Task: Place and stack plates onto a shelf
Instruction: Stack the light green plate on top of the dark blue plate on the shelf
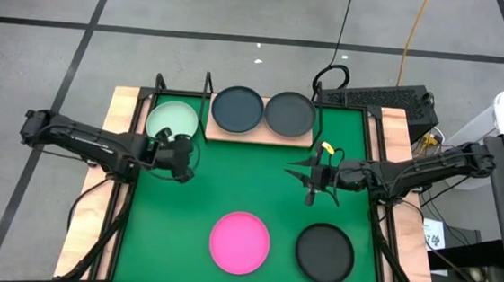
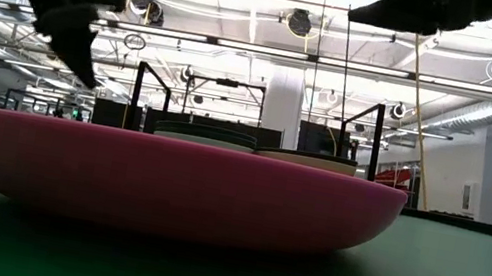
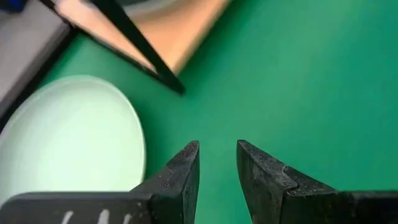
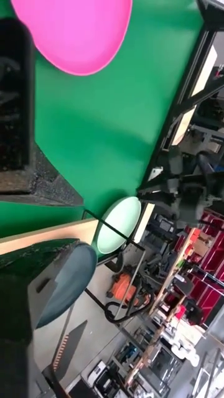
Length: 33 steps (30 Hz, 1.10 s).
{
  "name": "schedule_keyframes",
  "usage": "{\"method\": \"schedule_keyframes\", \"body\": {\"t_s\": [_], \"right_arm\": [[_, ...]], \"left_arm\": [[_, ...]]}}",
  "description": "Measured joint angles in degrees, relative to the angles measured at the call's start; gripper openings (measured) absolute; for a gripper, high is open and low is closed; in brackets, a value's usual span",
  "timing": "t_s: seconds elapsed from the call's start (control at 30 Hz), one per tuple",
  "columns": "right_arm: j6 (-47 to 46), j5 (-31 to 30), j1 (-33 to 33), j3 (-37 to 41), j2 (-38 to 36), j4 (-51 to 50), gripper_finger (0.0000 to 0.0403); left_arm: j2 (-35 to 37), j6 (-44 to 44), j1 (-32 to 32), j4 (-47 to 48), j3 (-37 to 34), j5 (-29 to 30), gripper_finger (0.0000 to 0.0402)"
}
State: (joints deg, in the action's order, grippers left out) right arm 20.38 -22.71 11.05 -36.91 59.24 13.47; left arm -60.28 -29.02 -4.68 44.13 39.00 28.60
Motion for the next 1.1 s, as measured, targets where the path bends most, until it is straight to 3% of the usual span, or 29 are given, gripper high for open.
{"method": "schedule_keyframes", "body": {"t_s": [0.4,0.77,1.1], "right_arm": [[2.12,0.01,-0.11,0.01,0.0,0.03,0.0079],[2.84,0.01,-0.11,0.01,0.0,-0.02,0.0079],[3.06,0.01,-0.11,0.01,0.0,-0.49,0.0079]], "left_arm": [[-10.44,1.97,6.2,2.81,-0.02,-2.18,0.0116],[-11.12,12.44,14.14,2.5,-0.02,-3.12,0.0214],[-11.1,14.94,17.58,-0.57,-1.89,-3.12,0.0225]]}}
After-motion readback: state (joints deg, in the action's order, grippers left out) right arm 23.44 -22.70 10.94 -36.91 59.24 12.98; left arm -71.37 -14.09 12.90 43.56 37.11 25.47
